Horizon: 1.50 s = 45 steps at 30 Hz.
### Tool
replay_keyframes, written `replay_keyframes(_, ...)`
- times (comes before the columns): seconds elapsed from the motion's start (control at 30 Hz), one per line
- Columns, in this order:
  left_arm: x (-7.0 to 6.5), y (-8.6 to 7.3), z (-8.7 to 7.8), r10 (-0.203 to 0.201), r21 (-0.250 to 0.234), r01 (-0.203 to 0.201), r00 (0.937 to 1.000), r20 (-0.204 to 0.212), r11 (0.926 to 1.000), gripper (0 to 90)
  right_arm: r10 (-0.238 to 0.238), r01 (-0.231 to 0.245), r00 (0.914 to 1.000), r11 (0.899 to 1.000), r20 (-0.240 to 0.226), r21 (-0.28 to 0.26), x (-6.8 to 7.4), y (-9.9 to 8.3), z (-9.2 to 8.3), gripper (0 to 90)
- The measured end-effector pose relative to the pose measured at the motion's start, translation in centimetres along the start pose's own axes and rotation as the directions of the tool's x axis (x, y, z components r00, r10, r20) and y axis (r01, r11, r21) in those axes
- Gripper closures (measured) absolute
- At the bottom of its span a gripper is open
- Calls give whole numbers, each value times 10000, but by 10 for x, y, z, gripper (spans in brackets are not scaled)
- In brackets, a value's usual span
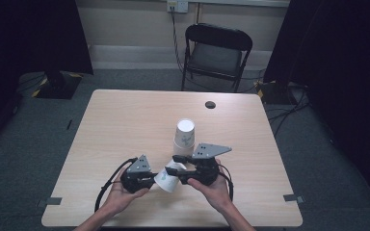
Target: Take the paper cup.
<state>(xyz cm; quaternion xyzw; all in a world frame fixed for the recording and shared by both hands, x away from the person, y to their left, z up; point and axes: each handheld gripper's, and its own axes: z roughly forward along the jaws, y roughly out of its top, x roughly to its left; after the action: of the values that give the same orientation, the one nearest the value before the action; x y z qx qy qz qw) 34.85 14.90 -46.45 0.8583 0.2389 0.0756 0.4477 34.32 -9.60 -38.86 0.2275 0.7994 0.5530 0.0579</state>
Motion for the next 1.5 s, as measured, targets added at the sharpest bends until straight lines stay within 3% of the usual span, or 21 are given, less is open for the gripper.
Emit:
replay_keyframes(0.23,1,-1,1,-150,316,145,9998,154,9994,852,-346,345,9994,9977,9,588,-2,-6,6,512)
replay_keyframes(0.37,2,-2,5,-163,631,145,9994,289,9979,854,-796,792,9968,9920,-1,982,-3,-8,9,424)
replay_keyframes(0.43,1,-3,8,-189,825,158,9991,369,9965,854,-1423,1433,9897,9788,-178,1460,0,-10,13,355)
replay_keyframes(0.5,0,-3,9,-158,923,116,9989,443,9957,854,-1658,1693,9855,9720,-353,1631,1,-12,14,340)
replay_keyframes(0.87,0,0,7,-262,762,210,9973,682,9969,857,-2877,2830,9577,9383,-58,1989,2,-21,19,342)
replay_keyframes(1.03,4,-1,4,-581,632,539,9960,675,9965,857,-3098,3079,9504,9252,-268,2220,3,-23,20,344)
replay_keyframes(1.27,7,-2,5,-775,698,725,9943,730,9949,857,-3472,3400,9377,9117,-102,2305,3,-23,18,359)
replay_keyframes(1.43,8,-2,4,-1104,495,1068,9909,766,9931,858,-3952,3857,9185,9029,135,1899,10,-17,17,416)
replay_keyframes(1.5,9,-2,2,-1181,430,1149,9898,795,9924,857,-3899,3849,9208,9051,-81,1806,12,-16,19,427)
